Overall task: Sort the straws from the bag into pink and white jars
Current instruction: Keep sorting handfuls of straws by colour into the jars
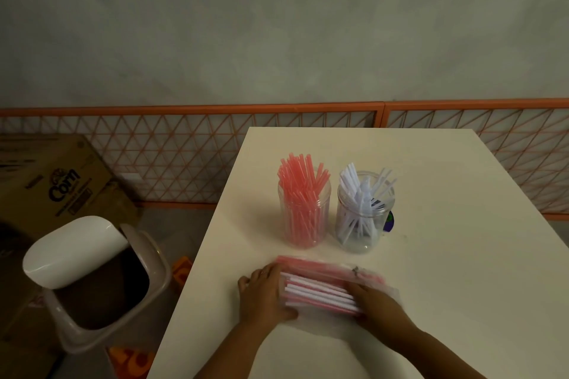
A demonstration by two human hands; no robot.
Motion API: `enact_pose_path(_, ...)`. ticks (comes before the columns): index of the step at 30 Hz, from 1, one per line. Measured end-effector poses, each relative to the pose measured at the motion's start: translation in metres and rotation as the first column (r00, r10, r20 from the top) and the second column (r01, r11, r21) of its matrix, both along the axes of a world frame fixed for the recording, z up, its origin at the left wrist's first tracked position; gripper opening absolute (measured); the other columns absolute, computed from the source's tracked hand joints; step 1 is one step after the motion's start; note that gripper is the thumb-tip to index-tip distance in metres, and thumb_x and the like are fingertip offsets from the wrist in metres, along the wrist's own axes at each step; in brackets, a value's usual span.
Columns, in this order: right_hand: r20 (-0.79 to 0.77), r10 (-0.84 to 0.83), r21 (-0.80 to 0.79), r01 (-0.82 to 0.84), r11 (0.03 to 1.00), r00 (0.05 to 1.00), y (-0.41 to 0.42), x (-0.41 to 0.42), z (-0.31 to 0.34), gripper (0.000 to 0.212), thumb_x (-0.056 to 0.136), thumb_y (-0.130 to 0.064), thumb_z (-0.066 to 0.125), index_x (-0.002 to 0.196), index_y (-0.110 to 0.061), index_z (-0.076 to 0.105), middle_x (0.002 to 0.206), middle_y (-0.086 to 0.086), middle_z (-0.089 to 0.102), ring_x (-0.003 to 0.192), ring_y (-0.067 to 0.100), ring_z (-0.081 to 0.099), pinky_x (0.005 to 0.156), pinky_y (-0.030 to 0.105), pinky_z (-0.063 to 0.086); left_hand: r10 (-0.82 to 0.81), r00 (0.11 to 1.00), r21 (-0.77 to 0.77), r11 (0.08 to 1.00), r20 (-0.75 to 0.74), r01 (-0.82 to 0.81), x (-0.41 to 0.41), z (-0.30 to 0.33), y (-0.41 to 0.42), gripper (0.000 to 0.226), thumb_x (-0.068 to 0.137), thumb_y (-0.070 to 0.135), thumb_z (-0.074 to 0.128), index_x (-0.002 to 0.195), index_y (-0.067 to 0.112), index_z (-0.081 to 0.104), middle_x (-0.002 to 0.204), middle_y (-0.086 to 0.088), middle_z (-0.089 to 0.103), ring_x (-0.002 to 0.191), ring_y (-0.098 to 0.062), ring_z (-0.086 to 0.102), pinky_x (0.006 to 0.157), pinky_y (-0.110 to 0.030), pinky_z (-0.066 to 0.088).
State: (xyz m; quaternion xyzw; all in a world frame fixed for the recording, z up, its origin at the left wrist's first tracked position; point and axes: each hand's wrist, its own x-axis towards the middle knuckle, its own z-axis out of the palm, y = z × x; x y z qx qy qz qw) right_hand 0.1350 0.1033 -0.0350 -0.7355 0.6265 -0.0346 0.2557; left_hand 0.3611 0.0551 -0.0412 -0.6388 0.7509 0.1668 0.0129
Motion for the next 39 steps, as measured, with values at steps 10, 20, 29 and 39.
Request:
enact_pose_path(10,0.324,-0.044,0.022,0.039,0.999,0.945,-0.003,-0.015,0.017,0.043,0.086,-0.026,0.063,0.112,-0.052,0.040,0.121,-0.021,0.047,0.115,0.000,0.044,0.091,0.000,0.025,0.119,0.965,0.042,0.993,-0.235,-0.113,0.001,0.002,0.004,0.085,0.051,0.062,0.076,0.122,0.038,0.037,0.122,0.019,0.053,0.121,-0.008,0.046,0.101,-0.032,0.022)
enact_pose_path(20,0.737,-0.386,0.298,0.246,0.922,0.555,-0.004,-0.019,0.056,0.034,0.075,-0.025,0.068,0.106,-0.013,0.062,0.096,0.005,0.073,0.092,0.018,0.069,0.077,0.023,0.056,0.039,0.946,-0.210,0.971,-0.320,-0.111,-0.011,0.006,0.011,0.087,0.049,0.093,0.035,0.107,0.031,0.055,0.123,0.013,0.052,0.121,-0.011,0.043,0.099,-0.035,0.025)
enact_pose_path(29,0.864,-0.410,0.324,0.301,0.897,0.292,-0.001,-0.002,0.094,0.044,0.070,-0.030,0.063,0.110,-0.011,0.055,0.096,0.013,0.065,0.091,0.026,0.064,0.079,0.032,0.055,0.005,0.569,0.013,1.000,-0.822,0.010,-0.078,0.084,0.024,0.035,0.087,0.051,0.046,0.121,0.041,0.045,0.121,0.026,0.051,0.112,0.011,0.047,0.096,-0.015,0.043)
enact_pose_path(39,0.913,-0.390,0.334,0.331,0.883,0.118,0.006,-0.003,0.108,0.047,0.070,-0.022,0.065,0.114,-0.012,0.055,0.097,0.015,0.069,0.086,0.026,0.070,0.072,0.030,0.058,0.018,0.374,0.030,0.999,-0.927,0.028,-0.121,0.125,0.015,0.017,0.093,0.026,0.053,0.106,0.034,0.060,0.094,0.020,0.069,0.094,-0.002,0.066,0.081,-0.022,0.056)
